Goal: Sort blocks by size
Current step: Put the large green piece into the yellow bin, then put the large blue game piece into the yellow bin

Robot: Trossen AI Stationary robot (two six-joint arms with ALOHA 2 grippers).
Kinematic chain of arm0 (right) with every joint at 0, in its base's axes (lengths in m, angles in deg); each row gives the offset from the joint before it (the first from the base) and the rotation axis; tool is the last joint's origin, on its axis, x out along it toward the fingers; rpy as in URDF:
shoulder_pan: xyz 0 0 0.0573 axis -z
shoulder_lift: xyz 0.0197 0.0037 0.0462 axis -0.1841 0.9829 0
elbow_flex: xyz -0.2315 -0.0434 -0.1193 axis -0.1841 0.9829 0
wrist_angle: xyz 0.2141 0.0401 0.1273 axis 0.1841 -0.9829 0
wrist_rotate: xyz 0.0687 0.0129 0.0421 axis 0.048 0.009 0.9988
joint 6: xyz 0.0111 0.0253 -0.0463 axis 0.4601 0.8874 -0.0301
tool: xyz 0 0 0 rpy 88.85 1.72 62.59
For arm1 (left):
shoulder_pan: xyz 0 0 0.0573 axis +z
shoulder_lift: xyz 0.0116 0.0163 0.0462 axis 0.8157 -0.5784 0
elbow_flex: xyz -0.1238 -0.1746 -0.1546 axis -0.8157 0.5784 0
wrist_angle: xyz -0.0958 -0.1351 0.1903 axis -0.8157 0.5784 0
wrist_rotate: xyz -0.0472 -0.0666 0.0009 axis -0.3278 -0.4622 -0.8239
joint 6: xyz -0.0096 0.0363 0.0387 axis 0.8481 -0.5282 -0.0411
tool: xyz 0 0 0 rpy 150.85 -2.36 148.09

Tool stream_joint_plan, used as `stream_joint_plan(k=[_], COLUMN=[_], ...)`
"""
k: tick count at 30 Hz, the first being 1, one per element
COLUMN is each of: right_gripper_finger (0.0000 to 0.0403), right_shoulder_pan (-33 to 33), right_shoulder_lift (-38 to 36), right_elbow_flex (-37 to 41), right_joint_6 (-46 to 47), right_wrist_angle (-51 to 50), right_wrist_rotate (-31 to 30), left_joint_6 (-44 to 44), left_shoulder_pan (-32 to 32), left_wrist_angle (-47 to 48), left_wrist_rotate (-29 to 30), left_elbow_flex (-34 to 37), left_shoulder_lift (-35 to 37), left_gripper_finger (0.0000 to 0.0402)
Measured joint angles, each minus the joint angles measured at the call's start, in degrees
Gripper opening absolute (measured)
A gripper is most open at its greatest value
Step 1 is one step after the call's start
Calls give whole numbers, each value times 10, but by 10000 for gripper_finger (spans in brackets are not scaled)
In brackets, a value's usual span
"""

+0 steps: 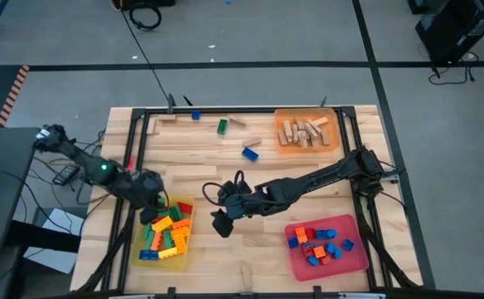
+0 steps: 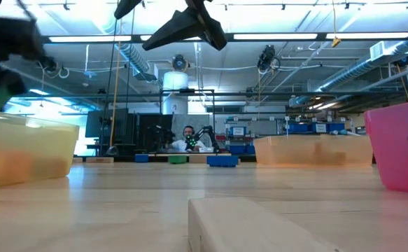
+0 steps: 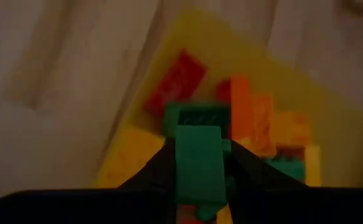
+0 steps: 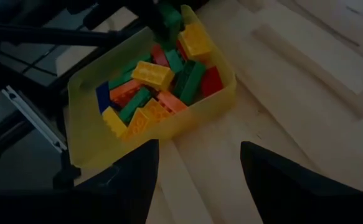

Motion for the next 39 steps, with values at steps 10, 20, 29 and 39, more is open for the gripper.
stream_joint_plan(k=[10, 20, 29, 39], right_gripper_finger=[228, 222, 222, 220], right_shoulder_pan=[0, 5, 5, 5], right_shoulder_lift=[0, 0, 0, 0], right_elbow_flex=[0, 0, 0, 0], right_joint_6=[-1, -2, -2, -2], right_wrist_angle=[0, 0, 1, 1], right_wrist_rotate=[-1, -4, -5, -5], left_joint_6=[70, 31, 24, -3], left_shoulder_pan=[-29, -29, -28, -28], left_wrist_angle=[-4, -33, -26, -7], left_wrist_rotate=[-30, -30, -35, -14], left_elbow_flex=[67, 70, 39, -36], left_shoulder_lift=[-17, -17, -17, -17], left_gripper_finger=[105, 240, 257, 254])
